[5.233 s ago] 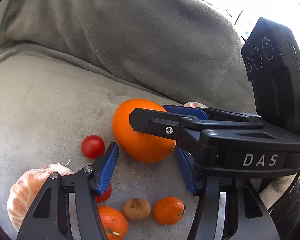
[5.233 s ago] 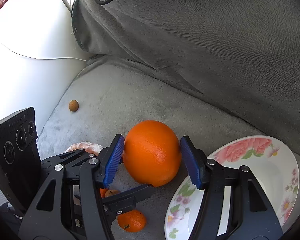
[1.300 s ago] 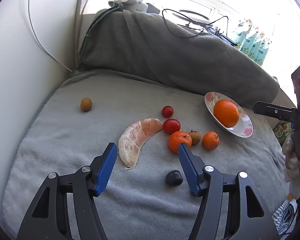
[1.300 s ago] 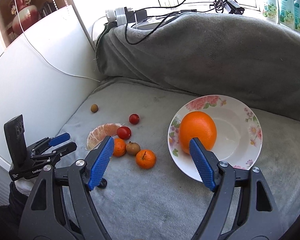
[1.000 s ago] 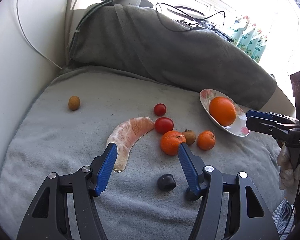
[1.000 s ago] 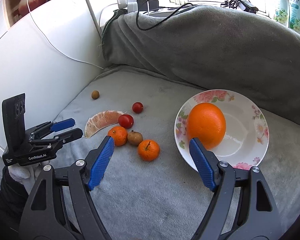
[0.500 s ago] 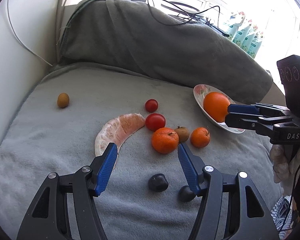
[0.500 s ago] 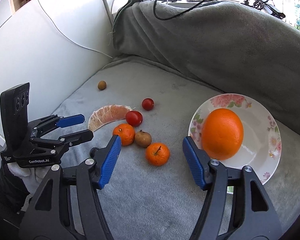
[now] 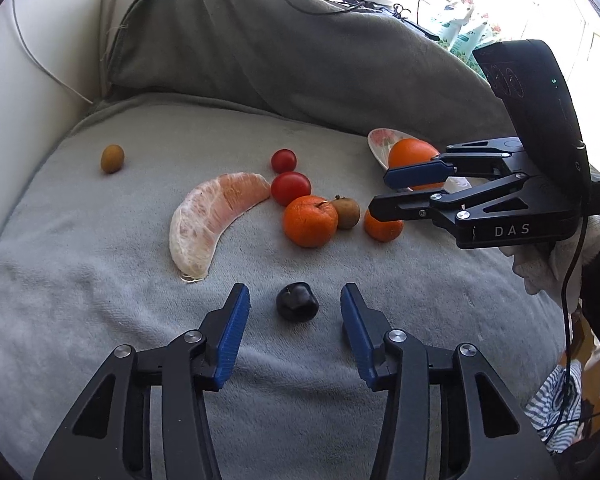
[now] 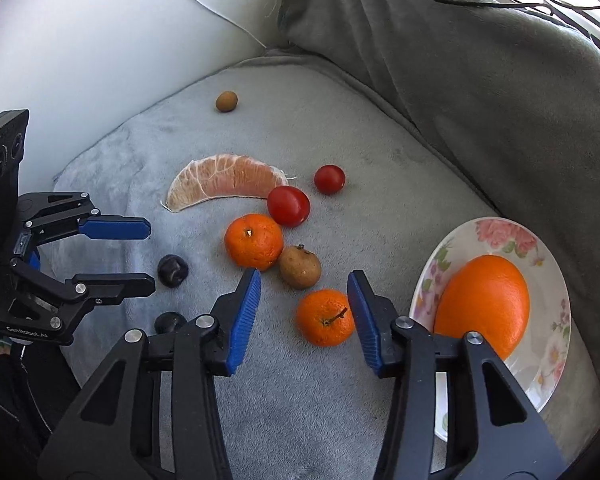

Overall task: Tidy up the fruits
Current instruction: 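Grasp the dark plum with the left gripper while the right gripper grasps the brown kiwi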

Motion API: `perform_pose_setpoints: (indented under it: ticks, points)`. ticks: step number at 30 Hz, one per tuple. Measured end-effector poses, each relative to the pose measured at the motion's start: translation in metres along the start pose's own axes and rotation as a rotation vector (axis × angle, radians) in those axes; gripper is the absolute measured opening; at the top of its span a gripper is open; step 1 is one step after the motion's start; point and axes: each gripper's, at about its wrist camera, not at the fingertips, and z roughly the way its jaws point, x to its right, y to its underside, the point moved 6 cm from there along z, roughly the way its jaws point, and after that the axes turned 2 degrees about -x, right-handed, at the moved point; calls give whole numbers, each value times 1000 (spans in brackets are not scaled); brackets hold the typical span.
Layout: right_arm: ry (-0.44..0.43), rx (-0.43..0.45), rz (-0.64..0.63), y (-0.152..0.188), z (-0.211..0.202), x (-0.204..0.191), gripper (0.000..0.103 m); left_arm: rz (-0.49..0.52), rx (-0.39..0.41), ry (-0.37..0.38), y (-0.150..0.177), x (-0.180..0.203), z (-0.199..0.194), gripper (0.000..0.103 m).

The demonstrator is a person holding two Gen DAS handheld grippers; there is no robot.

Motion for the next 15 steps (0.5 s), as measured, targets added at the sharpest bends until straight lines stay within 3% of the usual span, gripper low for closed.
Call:
perform_pose_setpoints:
  ticks: [15]
  points:
    - [16,-83,-100,-8,31,-7,47,0,-33,-2,1,-2,14,38]
